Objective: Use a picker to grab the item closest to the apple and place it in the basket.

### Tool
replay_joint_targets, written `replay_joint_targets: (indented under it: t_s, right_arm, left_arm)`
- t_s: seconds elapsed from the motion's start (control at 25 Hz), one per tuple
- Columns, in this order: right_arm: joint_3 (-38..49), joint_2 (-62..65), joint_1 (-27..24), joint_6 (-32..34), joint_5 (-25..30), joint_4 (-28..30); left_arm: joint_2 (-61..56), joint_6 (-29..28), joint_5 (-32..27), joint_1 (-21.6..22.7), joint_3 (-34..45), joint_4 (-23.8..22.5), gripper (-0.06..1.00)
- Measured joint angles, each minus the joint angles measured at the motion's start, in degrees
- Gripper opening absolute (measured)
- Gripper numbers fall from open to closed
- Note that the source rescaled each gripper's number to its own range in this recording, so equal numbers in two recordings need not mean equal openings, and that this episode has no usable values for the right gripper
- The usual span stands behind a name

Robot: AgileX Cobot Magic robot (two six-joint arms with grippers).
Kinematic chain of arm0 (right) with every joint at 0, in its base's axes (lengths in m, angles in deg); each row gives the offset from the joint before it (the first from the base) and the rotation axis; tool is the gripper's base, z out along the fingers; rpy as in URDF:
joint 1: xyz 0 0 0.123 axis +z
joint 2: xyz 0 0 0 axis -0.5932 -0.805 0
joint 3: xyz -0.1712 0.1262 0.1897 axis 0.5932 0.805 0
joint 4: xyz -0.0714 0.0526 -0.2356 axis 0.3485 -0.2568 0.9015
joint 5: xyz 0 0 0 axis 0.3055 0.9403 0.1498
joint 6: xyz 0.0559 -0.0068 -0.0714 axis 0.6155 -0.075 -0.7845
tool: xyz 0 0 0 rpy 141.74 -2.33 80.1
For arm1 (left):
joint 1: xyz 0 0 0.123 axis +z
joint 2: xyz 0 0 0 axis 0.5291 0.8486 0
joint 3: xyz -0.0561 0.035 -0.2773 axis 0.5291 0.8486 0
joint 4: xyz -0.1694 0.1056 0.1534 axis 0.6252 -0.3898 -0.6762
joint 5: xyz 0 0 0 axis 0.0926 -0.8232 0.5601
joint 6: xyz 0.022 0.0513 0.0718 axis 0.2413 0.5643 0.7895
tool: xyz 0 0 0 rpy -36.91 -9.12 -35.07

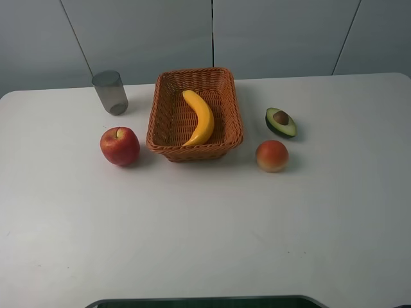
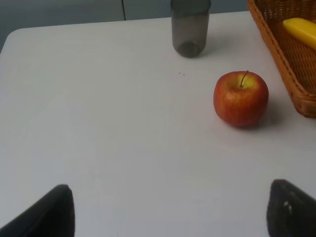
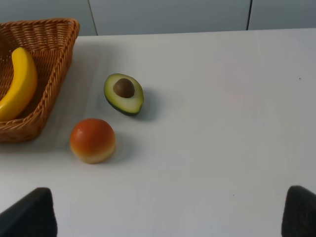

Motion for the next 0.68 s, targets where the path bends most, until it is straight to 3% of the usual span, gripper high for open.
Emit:
replay_joint_targets:
  t_s: [0.68]
  right_arm:
    - [0.0,0.0,0.0,0.0,0.0,0.0]
  left_arm:
    - [0.0,0.0,0.0,0.0,0.0,0.0,1.0]
